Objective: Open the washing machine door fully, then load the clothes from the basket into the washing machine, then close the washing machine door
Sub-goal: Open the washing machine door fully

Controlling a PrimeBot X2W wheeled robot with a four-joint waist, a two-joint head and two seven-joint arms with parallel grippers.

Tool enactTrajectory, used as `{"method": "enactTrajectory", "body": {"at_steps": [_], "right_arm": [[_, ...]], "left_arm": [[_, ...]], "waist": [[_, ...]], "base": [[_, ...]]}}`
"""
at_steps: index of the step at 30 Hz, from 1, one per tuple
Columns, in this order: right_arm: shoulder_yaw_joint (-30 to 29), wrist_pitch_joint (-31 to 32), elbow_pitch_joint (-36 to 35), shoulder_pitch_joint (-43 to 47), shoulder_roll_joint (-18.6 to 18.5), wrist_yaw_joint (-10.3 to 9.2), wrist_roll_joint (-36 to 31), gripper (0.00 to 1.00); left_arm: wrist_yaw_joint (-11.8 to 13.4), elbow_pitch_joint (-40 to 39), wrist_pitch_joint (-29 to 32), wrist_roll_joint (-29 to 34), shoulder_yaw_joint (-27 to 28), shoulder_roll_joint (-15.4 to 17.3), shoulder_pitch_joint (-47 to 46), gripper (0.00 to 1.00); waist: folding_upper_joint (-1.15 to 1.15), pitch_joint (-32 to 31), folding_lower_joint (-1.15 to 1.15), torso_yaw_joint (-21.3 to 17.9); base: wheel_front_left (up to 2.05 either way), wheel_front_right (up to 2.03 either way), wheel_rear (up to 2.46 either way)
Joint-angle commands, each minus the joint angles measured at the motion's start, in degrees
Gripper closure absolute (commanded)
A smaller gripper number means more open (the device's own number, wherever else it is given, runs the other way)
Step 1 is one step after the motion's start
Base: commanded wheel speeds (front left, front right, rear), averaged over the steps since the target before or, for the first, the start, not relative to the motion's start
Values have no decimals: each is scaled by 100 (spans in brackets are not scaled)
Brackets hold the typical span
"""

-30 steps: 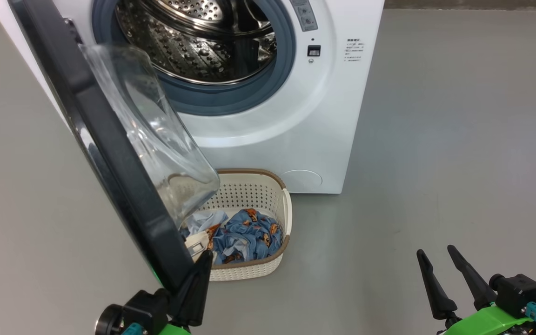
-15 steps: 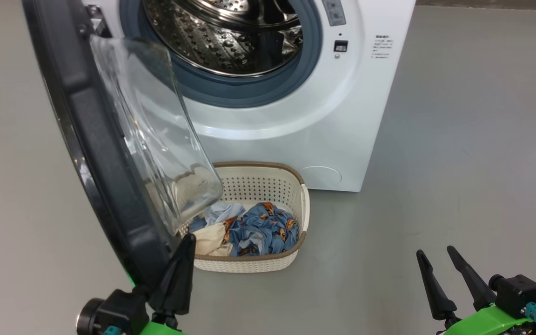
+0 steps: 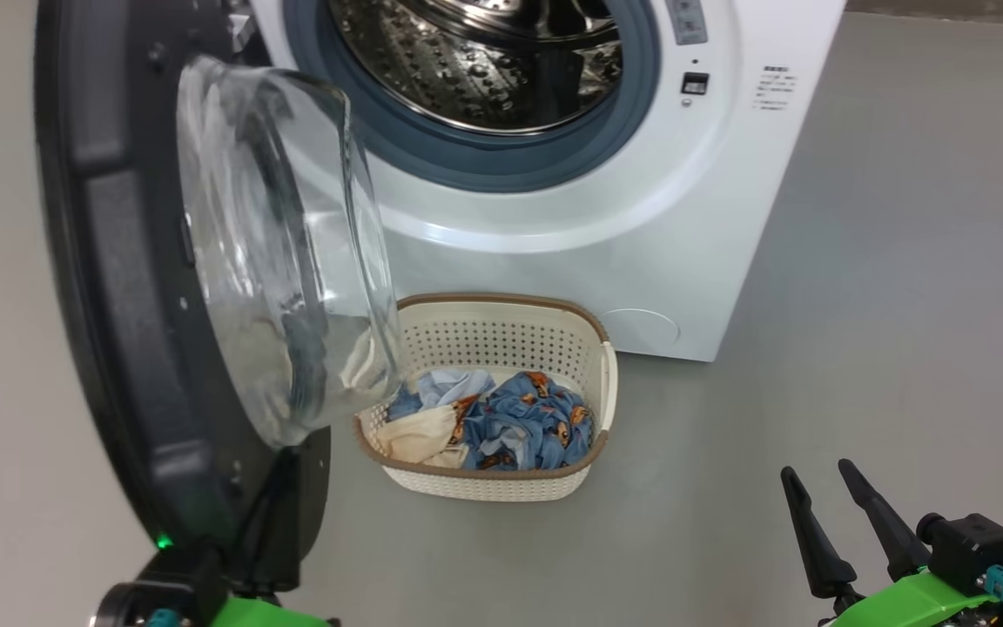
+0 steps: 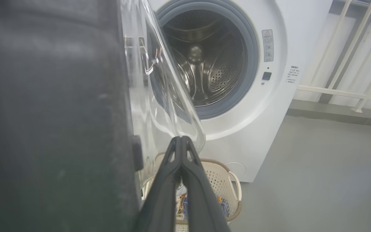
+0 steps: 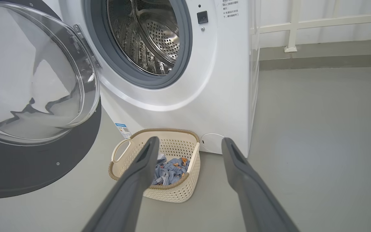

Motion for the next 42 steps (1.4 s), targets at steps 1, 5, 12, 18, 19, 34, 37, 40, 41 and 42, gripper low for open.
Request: {"method": "enactTrajectory", "body": {"at_steps": [1, 5, 12, 18, 19, 34, 37, 40, 41, 42], "right_arm": [[114, -68, -145, -57, -90, 9, 75, 0], [116, -68, -158, -79, -123, 9, 69, 0], [168, -68, -155, -108, -164, 9, 73, 0], [174, -68, -165, -163, -247, 9, 103, 0], [169, -68, -164, -179, -268, 9, 102, 0], [171, -68, -218, -294, -494, 9, 106, 0], [174, -68, -220, -322, -547, 9, 114, 0], [185, -68, -214, -333, -563, 9, 112, 0], [191, -68, -211, -335, -559, 9, 111, 0], [197, -68, -207, -338, -553, 9, 112, 0]], "left_arm": [[116, -78, -29, -75, 403, 105, -68, 100], [182, -64, -29, -117, 718, 110, -35, 100], [291, -99, -29, -203, 1161, 109, 42, 100], [332, 78, -29, -289, 1667, 133, -113, 100], [332, 122, -29, -299, 1750, 147, -163, 100], [315, 1289, -29, -720, 3021, 596, -1113, 100], [227, 1517, -29, -685, 3185, 751, -1275, 100], [143, 1698, -29, -609, 3302, 861, -1393, 100], [114, 1751, -29, -588, 3340, 887, -1426, 100], [88, 1790, -29, -558, 3377, 912, -1461, 100]], "waist": [[0, 25, 0, 125], [0, 38, 0, 271], [0, 63, 0, 406], [0, 156, 0, 422], [0, 175, 0, 413], [0, 481, 0, 219], [0, 500, 0, 198], [0, 497, 0, 186], [0, 493, 0, 181], [0, 487, 0, 178]], "base": [[0, 0, 0], [0, 0, 0], [0, 0, 0], [0, 0, 0], [0, 0, 0], [0, 0, 0], [0, 0, 0], [0, 0, 0], [0, 0, 0], [0, 0, 0]]}}
